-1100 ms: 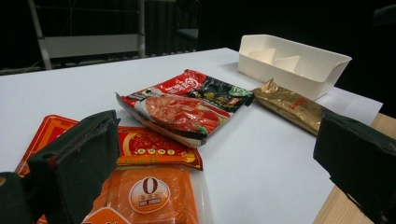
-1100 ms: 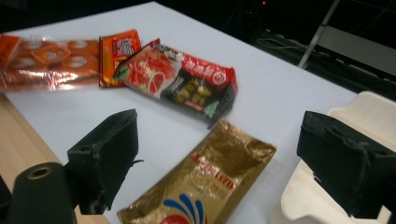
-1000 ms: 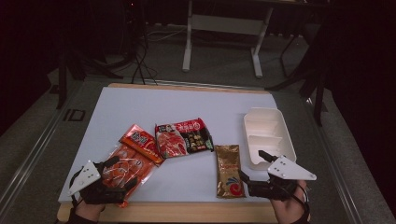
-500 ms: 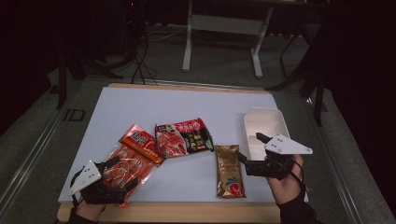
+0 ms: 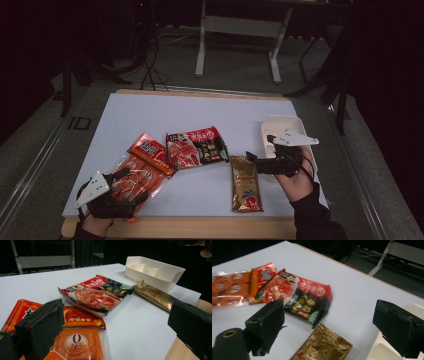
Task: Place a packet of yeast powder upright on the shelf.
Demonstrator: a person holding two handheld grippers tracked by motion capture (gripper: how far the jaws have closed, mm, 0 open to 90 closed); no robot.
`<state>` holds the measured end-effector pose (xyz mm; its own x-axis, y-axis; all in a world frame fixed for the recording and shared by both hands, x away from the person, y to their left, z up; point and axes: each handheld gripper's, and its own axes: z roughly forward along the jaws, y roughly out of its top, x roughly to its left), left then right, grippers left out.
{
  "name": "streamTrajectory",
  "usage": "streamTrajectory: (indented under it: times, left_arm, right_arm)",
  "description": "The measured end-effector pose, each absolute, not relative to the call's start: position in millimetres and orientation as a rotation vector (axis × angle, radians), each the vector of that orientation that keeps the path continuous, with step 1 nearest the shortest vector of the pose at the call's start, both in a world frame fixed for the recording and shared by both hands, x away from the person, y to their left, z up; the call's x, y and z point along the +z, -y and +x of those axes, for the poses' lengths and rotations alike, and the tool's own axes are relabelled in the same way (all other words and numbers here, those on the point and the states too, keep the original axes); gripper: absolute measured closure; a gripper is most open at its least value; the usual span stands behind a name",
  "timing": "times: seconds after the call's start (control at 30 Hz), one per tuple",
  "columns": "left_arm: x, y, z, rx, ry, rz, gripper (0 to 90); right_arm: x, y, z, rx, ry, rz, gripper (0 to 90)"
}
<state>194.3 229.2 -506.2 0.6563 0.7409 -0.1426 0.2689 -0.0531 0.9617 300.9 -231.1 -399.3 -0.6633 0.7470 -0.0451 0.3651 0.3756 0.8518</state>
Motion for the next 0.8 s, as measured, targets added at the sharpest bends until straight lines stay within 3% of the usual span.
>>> streamTrajectory:
  times: [0.3, 0.8]
  left_arm:
    - [-506, -228, 195, 0.463, -0.840, 1.629, 0.9]
    - [-508, -228, 197, 0.454, -0.844, 1.640, 0.9]
  right_arm:
    - [-423, 222, 331, 1.154, -2.307, 1.070, 10.5]
    - [-468, 213, 368, 0.885, -2.441, 1.247, 18.2]
